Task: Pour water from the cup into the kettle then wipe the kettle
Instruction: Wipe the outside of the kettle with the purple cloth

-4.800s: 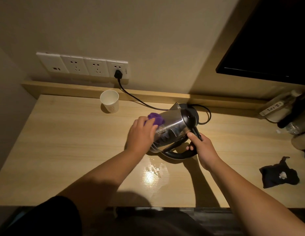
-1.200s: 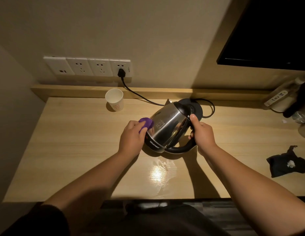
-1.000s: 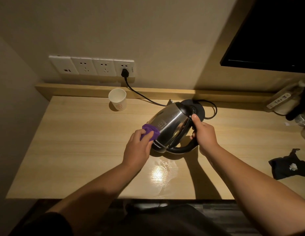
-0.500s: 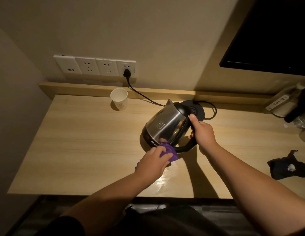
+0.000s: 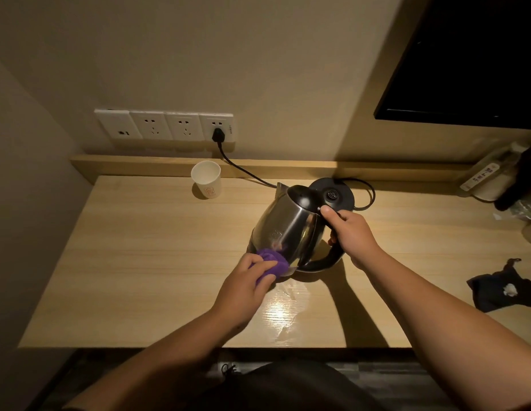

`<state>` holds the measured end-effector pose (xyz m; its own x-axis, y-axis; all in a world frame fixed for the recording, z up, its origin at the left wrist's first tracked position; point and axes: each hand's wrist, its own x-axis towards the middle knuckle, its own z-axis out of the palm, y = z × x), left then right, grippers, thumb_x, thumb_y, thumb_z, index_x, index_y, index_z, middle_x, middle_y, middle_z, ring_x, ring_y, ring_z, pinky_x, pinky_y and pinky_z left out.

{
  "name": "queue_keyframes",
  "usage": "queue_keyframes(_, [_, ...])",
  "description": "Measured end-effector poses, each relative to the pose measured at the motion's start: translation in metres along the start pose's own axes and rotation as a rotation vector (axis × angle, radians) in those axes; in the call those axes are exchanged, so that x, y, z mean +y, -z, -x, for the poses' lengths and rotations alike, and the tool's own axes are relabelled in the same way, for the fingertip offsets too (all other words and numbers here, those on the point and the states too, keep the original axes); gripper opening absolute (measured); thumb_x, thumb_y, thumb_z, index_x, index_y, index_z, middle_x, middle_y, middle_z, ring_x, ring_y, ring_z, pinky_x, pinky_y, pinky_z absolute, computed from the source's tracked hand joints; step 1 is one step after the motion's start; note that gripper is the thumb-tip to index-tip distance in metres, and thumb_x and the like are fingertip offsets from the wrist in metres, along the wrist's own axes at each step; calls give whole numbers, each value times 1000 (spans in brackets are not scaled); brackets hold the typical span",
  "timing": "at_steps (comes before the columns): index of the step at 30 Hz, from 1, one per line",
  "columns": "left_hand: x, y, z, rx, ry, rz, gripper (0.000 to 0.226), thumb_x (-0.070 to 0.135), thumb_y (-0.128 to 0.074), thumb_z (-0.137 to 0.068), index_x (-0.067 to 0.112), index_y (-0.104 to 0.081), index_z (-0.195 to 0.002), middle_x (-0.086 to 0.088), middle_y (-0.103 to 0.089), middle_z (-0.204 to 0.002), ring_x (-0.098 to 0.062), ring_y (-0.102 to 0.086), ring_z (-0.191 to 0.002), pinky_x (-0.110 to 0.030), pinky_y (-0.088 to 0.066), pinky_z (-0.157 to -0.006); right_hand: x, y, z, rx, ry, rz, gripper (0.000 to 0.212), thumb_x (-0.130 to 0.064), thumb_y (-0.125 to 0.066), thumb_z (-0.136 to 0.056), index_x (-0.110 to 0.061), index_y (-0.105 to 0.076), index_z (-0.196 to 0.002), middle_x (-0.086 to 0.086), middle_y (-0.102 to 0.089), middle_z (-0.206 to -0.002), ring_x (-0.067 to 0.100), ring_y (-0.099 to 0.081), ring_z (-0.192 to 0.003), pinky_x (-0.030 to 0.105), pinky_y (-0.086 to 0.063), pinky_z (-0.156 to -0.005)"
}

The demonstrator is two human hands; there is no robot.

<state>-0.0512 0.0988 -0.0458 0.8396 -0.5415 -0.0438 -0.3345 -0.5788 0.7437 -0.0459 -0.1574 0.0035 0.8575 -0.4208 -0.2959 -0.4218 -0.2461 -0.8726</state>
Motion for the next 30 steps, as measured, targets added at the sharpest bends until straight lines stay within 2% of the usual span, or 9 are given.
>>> queue_keyframes(3, [-8,14,-4,71,78,22,34,28,-52,-98,24,-55,-131,11,-45,-118,-1,-50,-101,-8,-38,-85,-4,1,1,-25,65,75,47,-50,-61,-92,-4,-64,-81,9,-60,-68,24,-62,-63,32,-50,-60])
queue_keyframes(8, [-11,36,-18,203,200,50,35,28,-50,-99,22,-54,-133,6,-46,-123,-3,-46,-105,-1,-29,-79,-2,-8,5,-32,148,238,47,-56,-59,-88,-11,-60,-76,9,-62,-70,25,-60,-68,41,-49,-62])
queue_keyframes(12, [-9,45,-29,257,235,84,36,30,-49,-99,20,-52,-133,5,-46,-126,-6,-47,-107,-7,-31,-80,-2,-12,8,-82,176,333,37,-49,-58,-92,-14,-58,-80,5,-60,-74,20,-55,-70,35,-42,-62])
queue_keyframes(15, [-8,49,-32,274,255,117,37,31,-49,-99,19,-52,-134,3,-47,-127,-9,-48,-109,-17,-36,-84,0,-6,5,-167,163,347,27,-45,-58,-94,-19,-59,-86,4,-63,-80,20,-61,-76,31,-45,-64])
queue_keyframes(20, [-10,51,-33,287,273,126,36,31,-48,-99,20,-51,-134,3,-47,-127,-8,-48,-107,-19,-36,-83,-4,13,-11,-308,187,427,19,-42,-59,-95,-24,-60,-90,0,-62,-83,17,-59,-78,31,-45,-68])
queue_keyframes(23, [-12,53,-35,298,292,139,37,31,-48,-100,21,-50,-135,3,-47,-128,-8,-48,-106,-21,-37,-83,-14,27,-24,-408,184,432,18,-41,-62,-93,-26,-66,-103,-2,-66,-98,18,-61,-94,33,-47,-80])
queue_keyframes(26, [-15,56,-38,312,329,156,38,32,-47,-100,20,-48,-136,2,-46,-129,-8,-48,-104,-23,-39,-82,-30,35,-32,-476,156,422,33,-39,-64,-93,-26,-65,-124,-5,-63,-120,17,-57,-114,37,-43,-96])
queue_keyframes(30, [-19,61,-41,330,350,181,38,32,-47,-100,20,-48,-136,2,-47,-130,-9,-49,-104,-24,-39,-83,-34,24,-35,-283,100,393,43,-40,-61,-96,-25,-55,-136,1,-53,-136,23,-48,-125,43,-42,-103])
